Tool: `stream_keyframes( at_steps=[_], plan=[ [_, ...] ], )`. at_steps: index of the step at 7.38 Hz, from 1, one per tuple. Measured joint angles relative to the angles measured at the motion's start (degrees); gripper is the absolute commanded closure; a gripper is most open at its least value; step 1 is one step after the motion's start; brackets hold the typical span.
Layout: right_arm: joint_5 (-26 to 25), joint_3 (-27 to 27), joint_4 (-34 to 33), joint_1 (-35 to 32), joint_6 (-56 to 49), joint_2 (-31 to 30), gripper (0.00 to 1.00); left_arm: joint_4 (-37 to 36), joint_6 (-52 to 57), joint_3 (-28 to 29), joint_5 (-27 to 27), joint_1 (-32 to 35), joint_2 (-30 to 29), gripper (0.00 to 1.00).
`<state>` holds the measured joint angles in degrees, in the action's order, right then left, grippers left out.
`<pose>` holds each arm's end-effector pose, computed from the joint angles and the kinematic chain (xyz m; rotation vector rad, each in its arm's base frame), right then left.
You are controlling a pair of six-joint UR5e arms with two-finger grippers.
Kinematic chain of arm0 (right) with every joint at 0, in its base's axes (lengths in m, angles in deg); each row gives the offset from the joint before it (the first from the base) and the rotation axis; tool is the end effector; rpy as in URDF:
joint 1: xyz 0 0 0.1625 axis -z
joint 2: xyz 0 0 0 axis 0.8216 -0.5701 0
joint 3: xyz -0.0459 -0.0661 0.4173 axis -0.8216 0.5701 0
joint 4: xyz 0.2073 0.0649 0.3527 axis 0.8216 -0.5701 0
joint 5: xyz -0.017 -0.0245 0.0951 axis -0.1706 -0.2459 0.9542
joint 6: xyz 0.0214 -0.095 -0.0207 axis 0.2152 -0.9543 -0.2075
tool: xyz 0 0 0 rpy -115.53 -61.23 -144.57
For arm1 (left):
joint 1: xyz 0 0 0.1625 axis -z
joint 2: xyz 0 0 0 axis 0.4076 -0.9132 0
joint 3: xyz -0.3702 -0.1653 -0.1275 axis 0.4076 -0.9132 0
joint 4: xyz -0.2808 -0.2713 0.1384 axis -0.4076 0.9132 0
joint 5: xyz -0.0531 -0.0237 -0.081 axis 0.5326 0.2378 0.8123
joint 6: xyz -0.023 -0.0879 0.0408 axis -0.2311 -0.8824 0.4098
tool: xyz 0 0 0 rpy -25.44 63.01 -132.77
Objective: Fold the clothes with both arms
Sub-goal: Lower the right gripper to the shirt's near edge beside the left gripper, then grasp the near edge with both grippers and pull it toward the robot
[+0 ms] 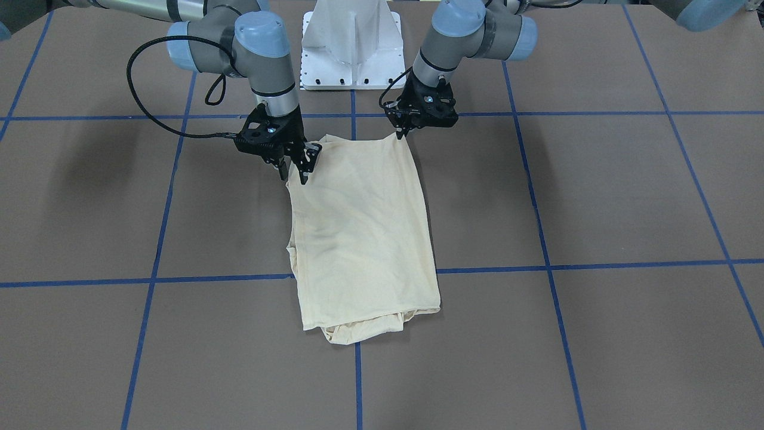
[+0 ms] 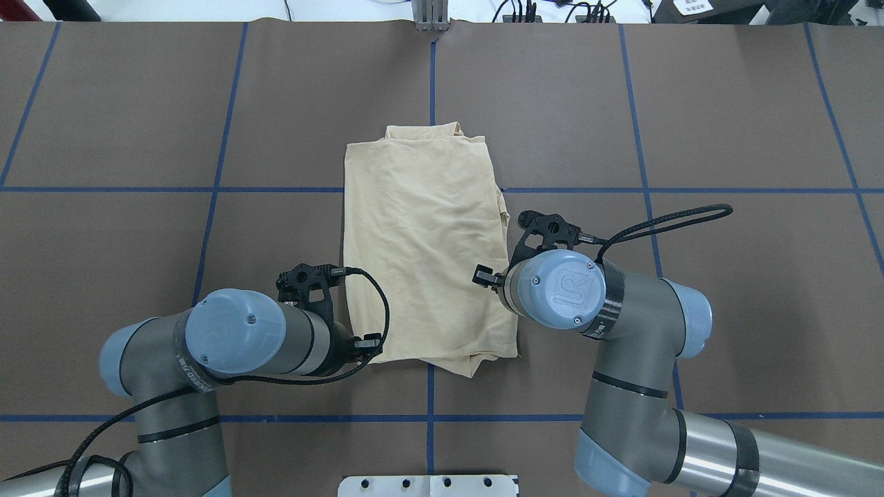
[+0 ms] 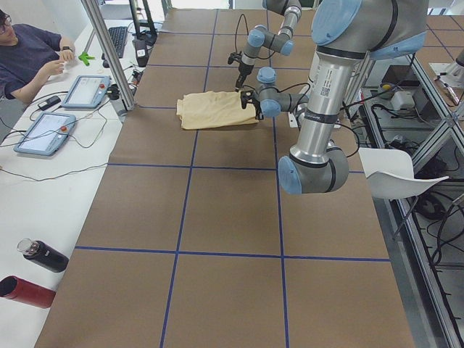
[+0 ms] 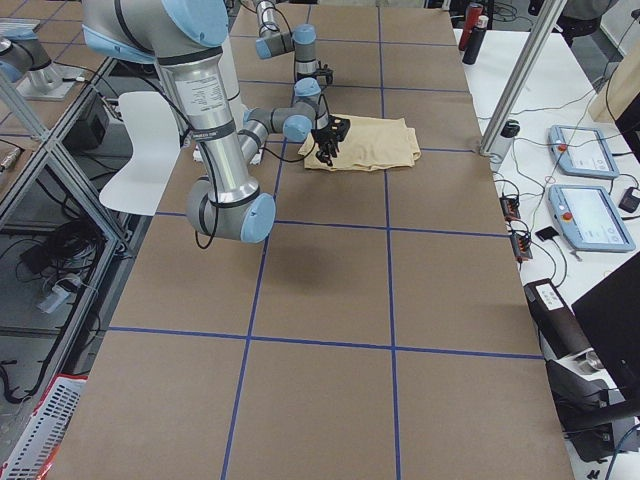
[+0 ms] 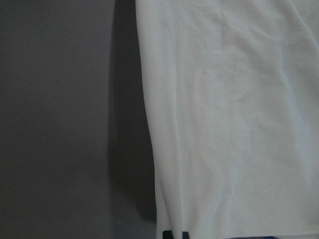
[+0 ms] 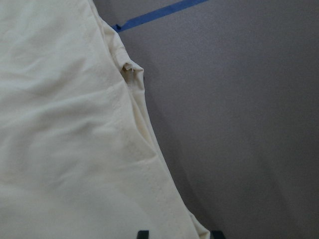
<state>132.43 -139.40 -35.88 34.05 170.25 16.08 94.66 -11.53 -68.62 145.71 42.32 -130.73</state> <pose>-0.5439 -0.3566 0.2865 0.1484 -0.8140 0.4228 0.5369 -0.2975 0.2640 0.0209 1.0534 -0.1377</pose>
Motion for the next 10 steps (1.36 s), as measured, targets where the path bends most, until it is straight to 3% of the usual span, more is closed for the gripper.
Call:
stream_keyframes(
  at_steps=[4, 6, 10],
  plan=[
    [-2.3, 1.3, 0.1, 1.5, -0.4, -0.3, 0.49, 0.0, 0.0, -0.2, 0.0, 0.0, 0.1, 1.00],
    [-2.6, 1.4, 0.1, 1.8, -0.4, -0.2, 0.62, 0.0, 0.0, -0.2, 0.0, 0.0, 0.1, 1.00],
    [-2.7, 1.4, 0.1, 1.9, -0.5, -0.2, 0.59, 0.0, 0.1, -0.4, 0.0, 0.0, 0.1, 1.00]
  ],
)
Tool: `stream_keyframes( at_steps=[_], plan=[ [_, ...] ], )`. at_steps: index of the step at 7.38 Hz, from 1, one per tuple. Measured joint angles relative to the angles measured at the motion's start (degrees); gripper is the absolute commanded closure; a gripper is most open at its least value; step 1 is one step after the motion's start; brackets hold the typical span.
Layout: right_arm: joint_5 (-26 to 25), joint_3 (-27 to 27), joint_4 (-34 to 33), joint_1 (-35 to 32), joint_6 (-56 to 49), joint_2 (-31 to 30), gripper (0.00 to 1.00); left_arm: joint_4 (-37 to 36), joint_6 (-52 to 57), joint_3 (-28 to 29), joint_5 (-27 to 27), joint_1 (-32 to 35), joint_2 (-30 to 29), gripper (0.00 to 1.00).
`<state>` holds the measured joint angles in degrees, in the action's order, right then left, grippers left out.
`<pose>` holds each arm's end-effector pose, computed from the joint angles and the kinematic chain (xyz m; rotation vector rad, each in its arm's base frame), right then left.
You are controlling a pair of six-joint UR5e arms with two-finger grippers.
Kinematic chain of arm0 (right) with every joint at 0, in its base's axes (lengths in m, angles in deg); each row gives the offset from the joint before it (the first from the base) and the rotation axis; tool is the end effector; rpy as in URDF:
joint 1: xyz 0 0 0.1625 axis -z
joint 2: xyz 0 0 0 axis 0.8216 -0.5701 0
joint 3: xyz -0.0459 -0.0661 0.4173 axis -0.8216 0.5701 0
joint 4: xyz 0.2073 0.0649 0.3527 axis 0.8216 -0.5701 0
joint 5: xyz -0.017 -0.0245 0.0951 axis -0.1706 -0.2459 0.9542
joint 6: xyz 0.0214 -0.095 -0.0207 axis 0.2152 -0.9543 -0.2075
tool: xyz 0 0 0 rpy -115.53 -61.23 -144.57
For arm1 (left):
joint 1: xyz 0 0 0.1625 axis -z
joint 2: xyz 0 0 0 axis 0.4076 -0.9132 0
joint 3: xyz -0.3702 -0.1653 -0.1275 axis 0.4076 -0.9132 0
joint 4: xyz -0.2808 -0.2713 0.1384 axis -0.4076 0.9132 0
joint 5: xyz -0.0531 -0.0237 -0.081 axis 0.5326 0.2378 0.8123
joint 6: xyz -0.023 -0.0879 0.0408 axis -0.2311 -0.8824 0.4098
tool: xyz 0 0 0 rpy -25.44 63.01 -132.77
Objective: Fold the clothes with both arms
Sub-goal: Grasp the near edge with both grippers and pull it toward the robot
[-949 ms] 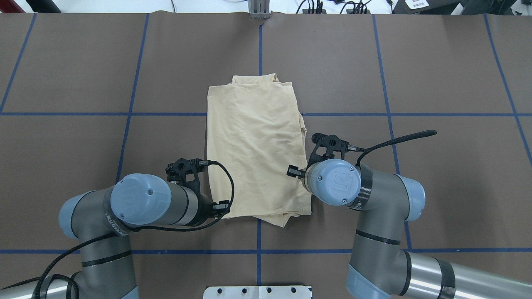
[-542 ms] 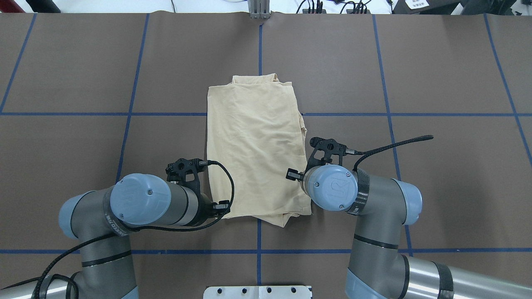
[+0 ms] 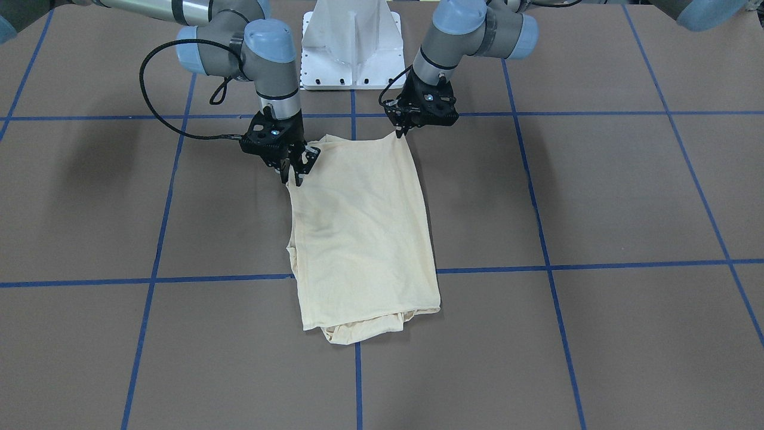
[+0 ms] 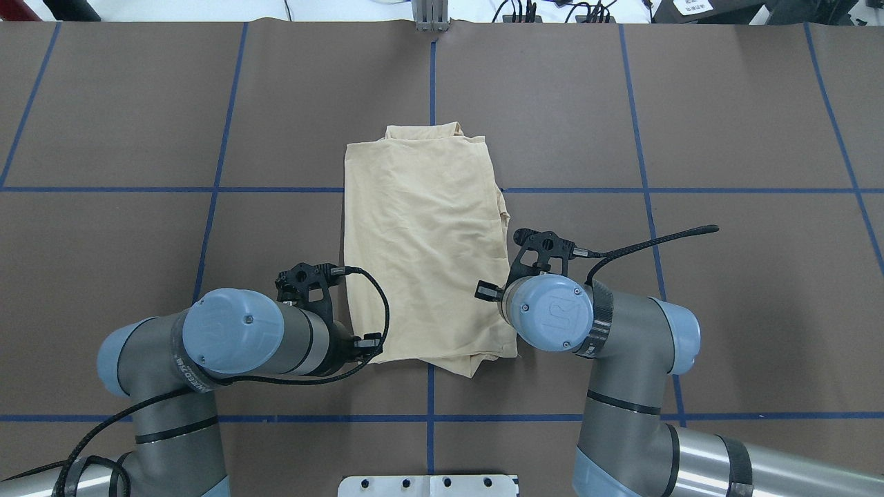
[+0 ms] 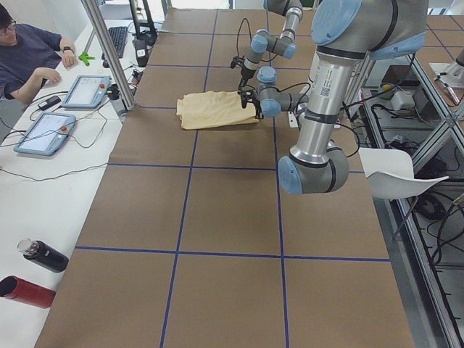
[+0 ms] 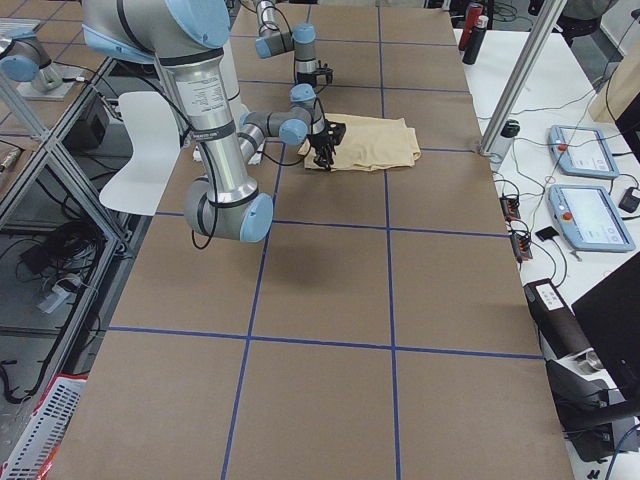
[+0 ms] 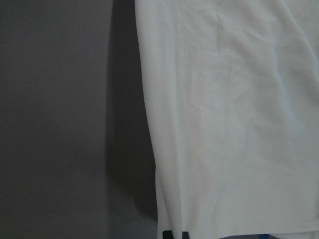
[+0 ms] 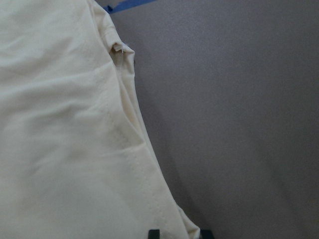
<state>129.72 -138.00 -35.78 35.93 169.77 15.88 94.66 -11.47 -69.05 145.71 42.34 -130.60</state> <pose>-0.5589 -0.3448 0.2992 0.1794 -0.7824 0.4038 0.5345 -0.2969 0.2621 0.0228 1.0585 -0.1363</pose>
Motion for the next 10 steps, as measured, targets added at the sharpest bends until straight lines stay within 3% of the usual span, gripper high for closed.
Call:
stream_keyframes(
  at_steps=[5, 6, 8, 10],
  plan=[
    [-1.6, 0.3, 0.0, 0.5, -0.3, -0.1, 0.66, 0.0, 0.0, -0.8, 0.0, 0.0, 0.3, 1.00],
    [-1.7, 0.4, 0.0, 0.6, -0.3, 0.0, 0.72, 0.0, 0.0, -0.9, 0.0, 0.0, 0.4, 1.00],
    [-2.0, 0.4, 0.0, 0.8, -0.3, 0.0, 1.00, 0.0, 0.0, -1.1, 0.0, 0.0, 0.4, 1.00],
    [-2.1, 0.4, 0.0, 1.0, -0.2, 0.0, 1.00, 0.0, -0.1, -1.3, 0.0, 0.0, 0.4, 1.00]
  ],
)
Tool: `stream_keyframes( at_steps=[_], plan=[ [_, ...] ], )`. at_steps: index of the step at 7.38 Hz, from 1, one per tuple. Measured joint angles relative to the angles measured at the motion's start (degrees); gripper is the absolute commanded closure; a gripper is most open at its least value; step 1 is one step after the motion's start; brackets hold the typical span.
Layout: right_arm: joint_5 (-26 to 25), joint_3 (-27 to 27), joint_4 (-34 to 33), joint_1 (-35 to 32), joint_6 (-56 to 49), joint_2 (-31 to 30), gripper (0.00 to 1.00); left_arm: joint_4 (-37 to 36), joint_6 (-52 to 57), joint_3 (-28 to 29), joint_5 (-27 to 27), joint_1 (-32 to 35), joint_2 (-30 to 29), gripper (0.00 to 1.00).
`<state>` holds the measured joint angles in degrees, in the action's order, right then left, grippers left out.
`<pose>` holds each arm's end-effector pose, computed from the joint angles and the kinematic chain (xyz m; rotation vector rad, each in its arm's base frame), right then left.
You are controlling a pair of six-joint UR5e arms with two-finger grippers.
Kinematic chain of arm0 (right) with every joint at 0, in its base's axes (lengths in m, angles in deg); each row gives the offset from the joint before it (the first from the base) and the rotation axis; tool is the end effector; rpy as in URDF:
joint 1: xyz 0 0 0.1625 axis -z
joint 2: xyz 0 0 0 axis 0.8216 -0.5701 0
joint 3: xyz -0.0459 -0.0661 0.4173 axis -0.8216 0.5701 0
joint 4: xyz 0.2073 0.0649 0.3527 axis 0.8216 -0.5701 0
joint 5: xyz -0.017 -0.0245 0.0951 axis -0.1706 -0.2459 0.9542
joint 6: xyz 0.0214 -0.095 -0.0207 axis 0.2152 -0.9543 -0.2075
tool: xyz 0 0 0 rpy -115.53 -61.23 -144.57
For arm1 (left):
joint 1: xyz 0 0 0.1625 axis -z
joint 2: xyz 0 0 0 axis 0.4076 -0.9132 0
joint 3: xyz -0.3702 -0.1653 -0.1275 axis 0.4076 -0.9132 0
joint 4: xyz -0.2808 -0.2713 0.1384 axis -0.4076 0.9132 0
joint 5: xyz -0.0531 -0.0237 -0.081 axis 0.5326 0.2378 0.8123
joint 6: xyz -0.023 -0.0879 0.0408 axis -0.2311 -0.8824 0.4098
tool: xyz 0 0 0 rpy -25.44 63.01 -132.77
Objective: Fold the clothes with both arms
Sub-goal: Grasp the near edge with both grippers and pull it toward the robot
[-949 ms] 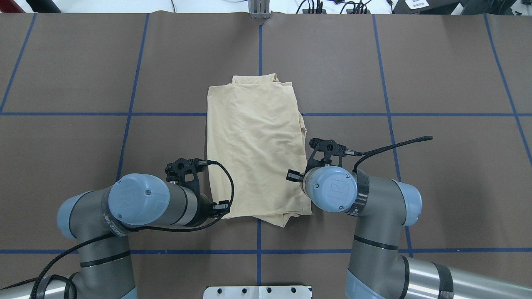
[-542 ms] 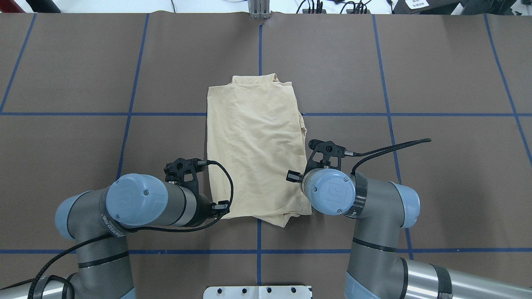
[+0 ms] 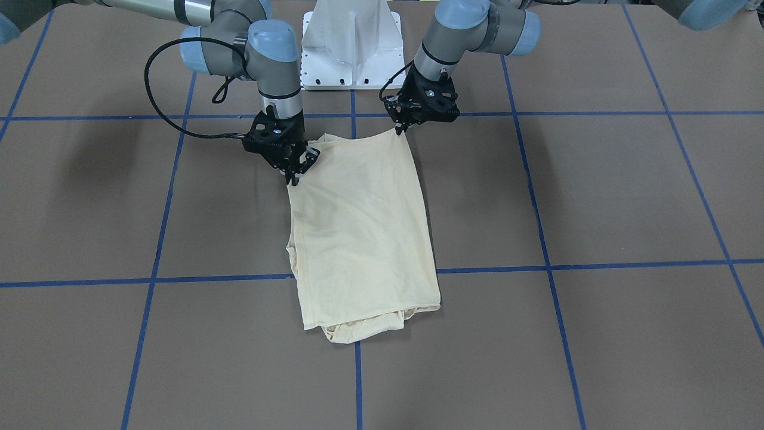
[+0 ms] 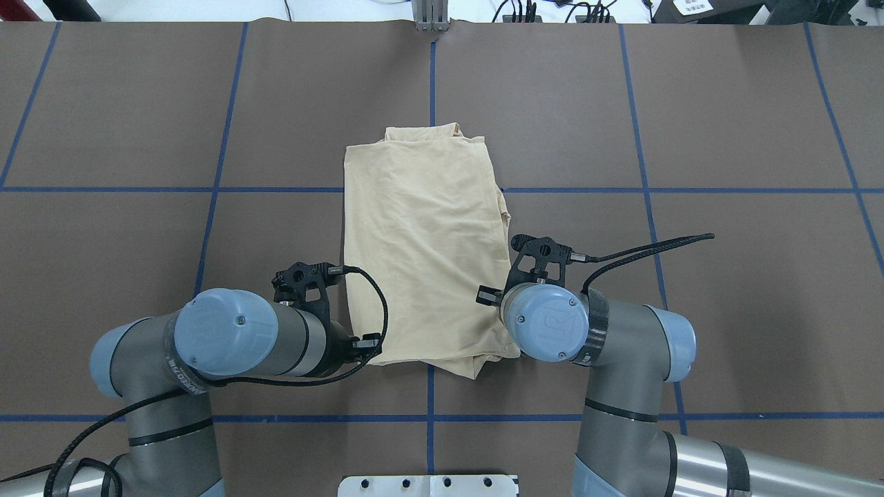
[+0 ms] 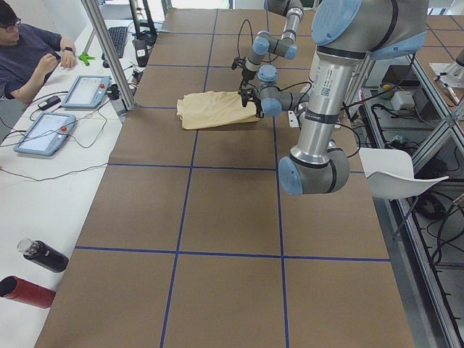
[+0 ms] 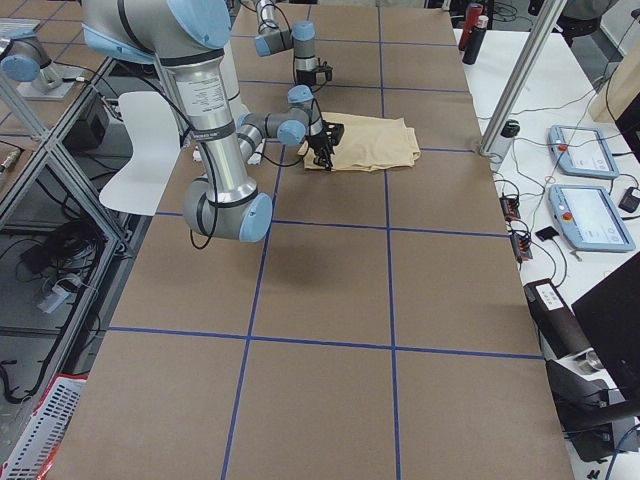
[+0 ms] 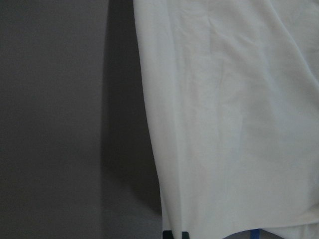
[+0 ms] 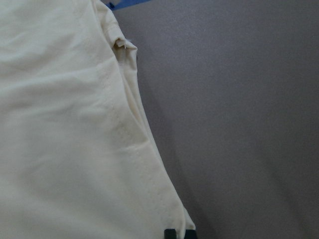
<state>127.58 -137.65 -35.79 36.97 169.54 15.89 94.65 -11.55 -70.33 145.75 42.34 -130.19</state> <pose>-0.5651 -0.3385 0.3016 0.2084 -0.7722 0.3974 0.5276 -0.2945 0.2567 0.0247 1.0731 -0.1351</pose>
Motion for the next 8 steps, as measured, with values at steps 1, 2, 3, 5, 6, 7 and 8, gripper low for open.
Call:
stream_keyframes(
  at_steps=[1, 2, 3, 5, 6, 7, 8],
  plan=[
    [0.0, -0.3, 0.0, 0.0, 0.0, 0.0, 1.00, 0.0, 0.0, -0.4, 0.3, 0.0, 0.1, 1.00],
    [0.1, -0.9, 0.0, 0.0, 0.0, 0.0, 1.00, -0.1, 0.0, -1.0, 0.7, 0.1, 0.1, 1.00],
    [0.4, -2.3, -0.1, 0.1, -0.1, -0.1, 1.00, -0.1, 0.0, -1.6, 1.0, 0.1, 0.2, 1.00],
    [0.6, -7.3, -0.5, 1.3, 0.0, -1.7, 1.00, -0.2, -0.2, -3.5, 1.1, 0.0, 0.5, 1.00],
    [0.5, -10.9, -0.7, 3.0, 0.1, -3.9, 1.00, -0.4, -0.9, -5.5, 1.1, -0.2, 1.4, 1.00],
    [0.3, -14.4, -0.8, 5.1, 0.4, -6.2, 1.00, -0.5, -2.3, -8.0, 1.1, -1.4, 2.9, 1.00],
    [0.1, -17.6, -1.2, 7.2, 0.8, -8.4, 1.00, -0.7, -3.9, -10.6, 0.9, -3.2, 4.3, 1.00]
  ],
)
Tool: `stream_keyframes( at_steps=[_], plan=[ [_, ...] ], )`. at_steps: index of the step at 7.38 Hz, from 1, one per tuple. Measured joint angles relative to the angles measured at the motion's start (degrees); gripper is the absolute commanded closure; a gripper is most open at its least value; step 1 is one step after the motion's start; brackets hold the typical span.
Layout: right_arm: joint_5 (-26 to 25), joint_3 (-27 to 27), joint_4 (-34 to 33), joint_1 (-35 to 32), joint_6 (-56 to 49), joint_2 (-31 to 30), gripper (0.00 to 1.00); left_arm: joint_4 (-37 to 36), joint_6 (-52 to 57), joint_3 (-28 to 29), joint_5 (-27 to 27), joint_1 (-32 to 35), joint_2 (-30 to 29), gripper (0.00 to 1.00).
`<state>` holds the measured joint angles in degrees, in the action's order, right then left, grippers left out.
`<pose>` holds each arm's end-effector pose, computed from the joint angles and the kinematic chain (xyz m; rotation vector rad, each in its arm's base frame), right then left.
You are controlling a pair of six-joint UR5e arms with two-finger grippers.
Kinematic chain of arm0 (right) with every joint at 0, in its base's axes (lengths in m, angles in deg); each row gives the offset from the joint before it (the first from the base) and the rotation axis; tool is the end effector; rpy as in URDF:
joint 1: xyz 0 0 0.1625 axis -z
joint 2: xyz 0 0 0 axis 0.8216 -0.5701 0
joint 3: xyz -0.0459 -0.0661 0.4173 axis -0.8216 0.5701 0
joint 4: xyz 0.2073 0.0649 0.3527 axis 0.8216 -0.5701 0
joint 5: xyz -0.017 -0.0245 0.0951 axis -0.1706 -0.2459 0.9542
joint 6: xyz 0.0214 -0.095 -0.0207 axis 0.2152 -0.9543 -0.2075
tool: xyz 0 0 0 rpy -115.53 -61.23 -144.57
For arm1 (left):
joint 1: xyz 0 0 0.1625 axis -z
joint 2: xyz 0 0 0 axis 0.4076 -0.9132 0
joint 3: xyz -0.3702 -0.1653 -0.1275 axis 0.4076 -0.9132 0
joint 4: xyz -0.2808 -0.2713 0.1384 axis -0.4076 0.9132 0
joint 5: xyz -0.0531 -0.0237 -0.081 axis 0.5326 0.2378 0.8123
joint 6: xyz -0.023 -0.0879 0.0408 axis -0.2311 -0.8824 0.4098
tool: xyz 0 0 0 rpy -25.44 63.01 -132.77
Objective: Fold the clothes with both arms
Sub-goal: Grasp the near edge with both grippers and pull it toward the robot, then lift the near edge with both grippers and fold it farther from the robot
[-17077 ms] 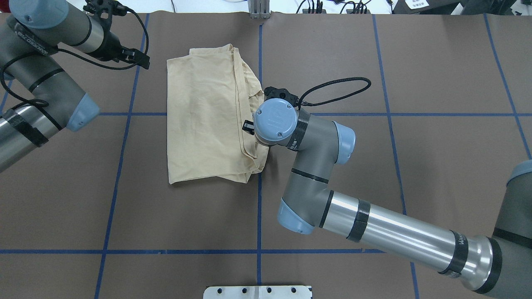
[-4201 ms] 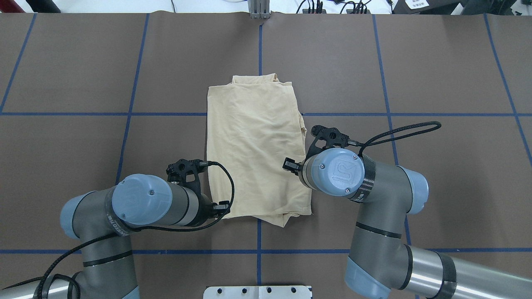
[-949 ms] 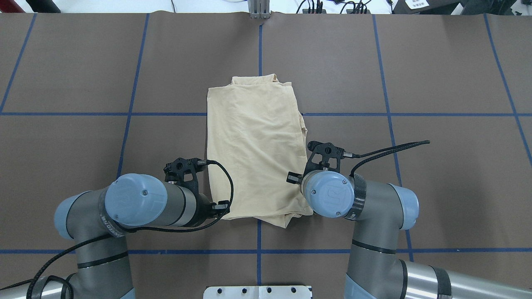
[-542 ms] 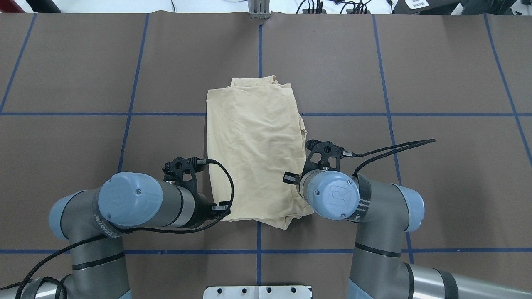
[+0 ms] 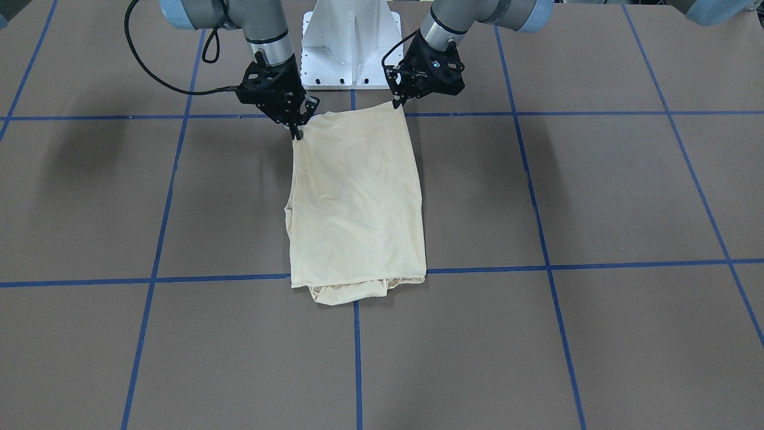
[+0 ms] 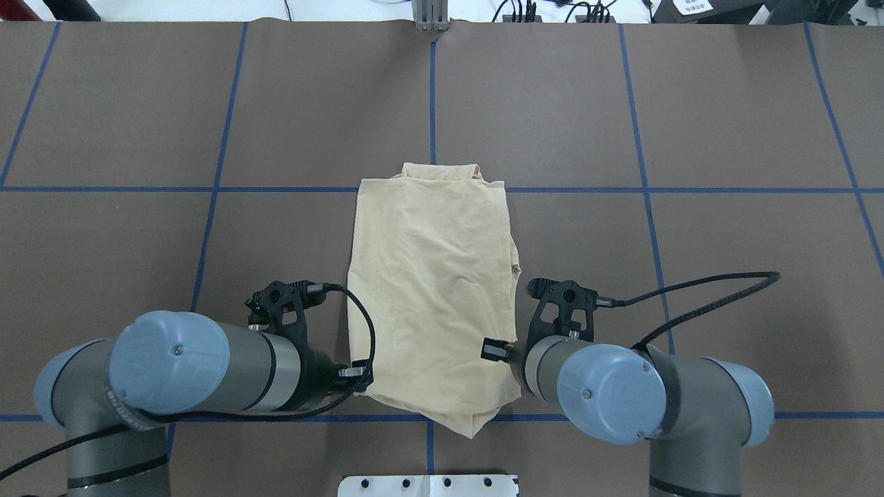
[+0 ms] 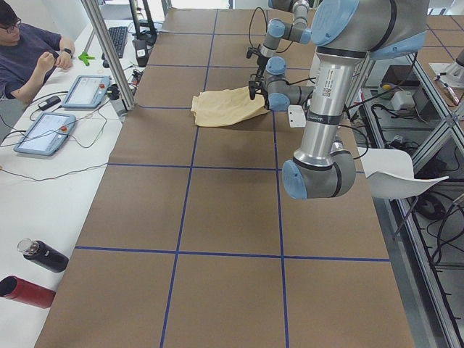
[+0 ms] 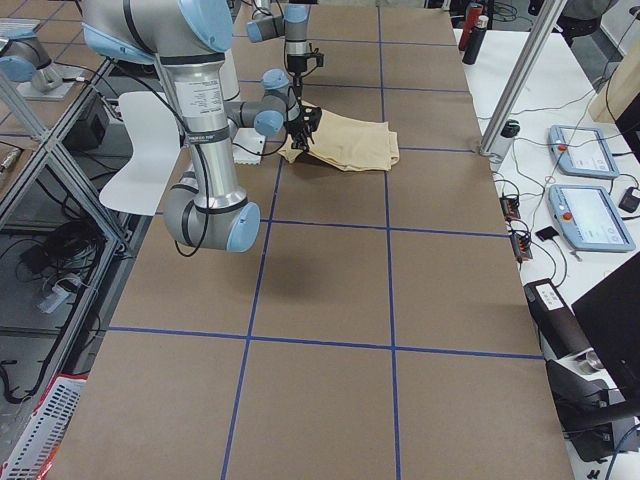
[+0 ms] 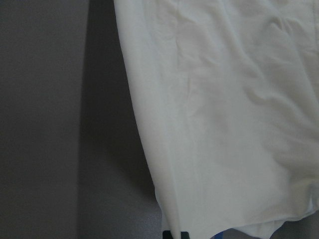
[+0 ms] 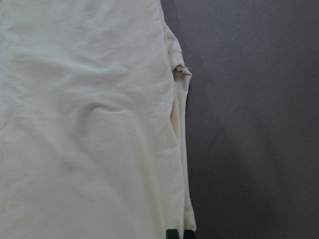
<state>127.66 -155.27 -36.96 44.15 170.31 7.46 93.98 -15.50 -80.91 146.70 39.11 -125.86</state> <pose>-0.5035 -0.2456 0.2595 0.1591 -0.9226 0.2932 0.4813 -0.2460 0.2244 -0.0415 1.1692 -0.1221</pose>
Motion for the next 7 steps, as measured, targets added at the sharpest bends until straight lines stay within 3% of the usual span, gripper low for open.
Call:
stream_keyframes(
  at_steps=[3, 5, 7],
  plan=[
    [-0.5, -7.5, -4.3, 3.4, 0.7, -2.8, 1.00, -7.7, -2.5, -8.0, 0.1, -3.8, 0.4, 1.00],
    [-0.2, -5.8, -5.1, 0.8, 0.3, -0.2, 1.00, -13.4, -0.7, -7.4, 0.4, -2.0, -3.1, 1.00],
    [2.1, -1.2, -5.2, -4.6, -0.5, 4.1, 1.00, -15.1, 3.1, -4.2, 1.0, 4.0, -6.2, 1.00]
  ],
)
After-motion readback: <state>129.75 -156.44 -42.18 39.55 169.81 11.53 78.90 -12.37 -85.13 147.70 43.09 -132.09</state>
